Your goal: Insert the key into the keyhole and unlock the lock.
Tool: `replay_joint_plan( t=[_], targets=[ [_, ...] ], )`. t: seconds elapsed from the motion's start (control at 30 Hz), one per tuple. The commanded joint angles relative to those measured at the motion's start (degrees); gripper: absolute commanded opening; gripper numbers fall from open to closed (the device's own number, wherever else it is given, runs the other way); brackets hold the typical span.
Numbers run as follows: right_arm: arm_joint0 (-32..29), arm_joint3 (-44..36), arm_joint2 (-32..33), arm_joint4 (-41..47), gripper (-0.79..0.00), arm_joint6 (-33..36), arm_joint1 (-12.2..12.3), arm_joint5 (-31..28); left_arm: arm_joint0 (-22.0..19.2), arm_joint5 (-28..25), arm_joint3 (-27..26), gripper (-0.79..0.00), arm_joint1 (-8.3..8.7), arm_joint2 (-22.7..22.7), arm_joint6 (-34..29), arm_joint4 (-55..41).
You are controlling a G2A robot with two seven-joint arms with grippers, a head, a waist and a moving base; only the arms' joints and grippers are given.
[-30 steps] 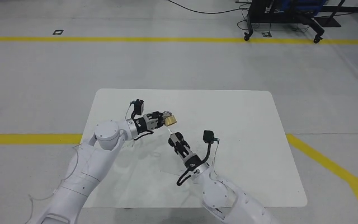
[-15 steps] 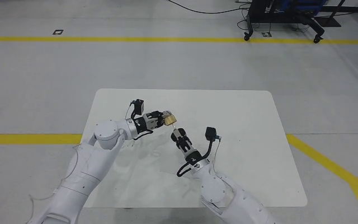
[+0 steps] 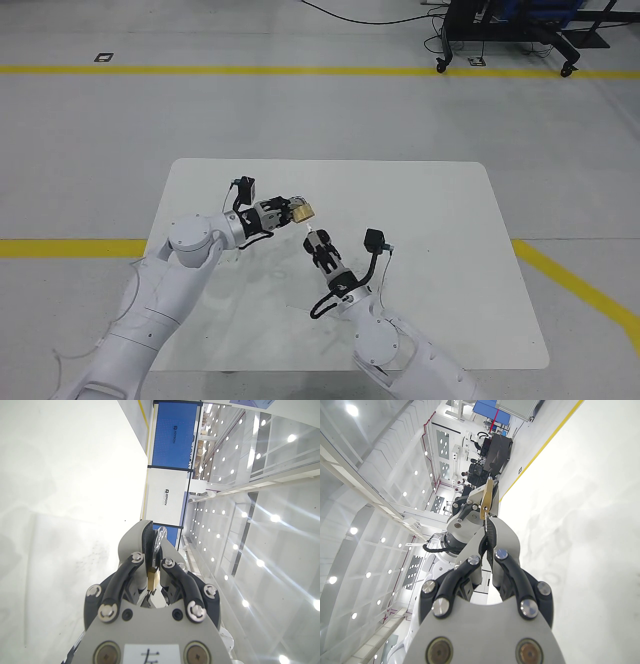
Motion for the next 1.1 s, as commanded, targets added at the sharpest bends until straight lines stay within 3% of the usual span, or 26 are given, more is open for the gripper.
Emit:
replay_joint_plan(
  t=[0.0, 1.07],
  targets=[
    [0.04, 0.15, 0.10, -0.19, -0.785, 0.27, -0.22, 0.12, -0.07, -0.26, 0.01, -0.785, -0.01, 0.07, -0.77, 0.34],
    [-1.79, 1.40, 3.59, -1.43, -0.785, 0.26, -3.29, -0.69, 0.04, 0.00, 0.18, -0.785, -0.54, -0.37, -1.44, 1.54]
  ],
)
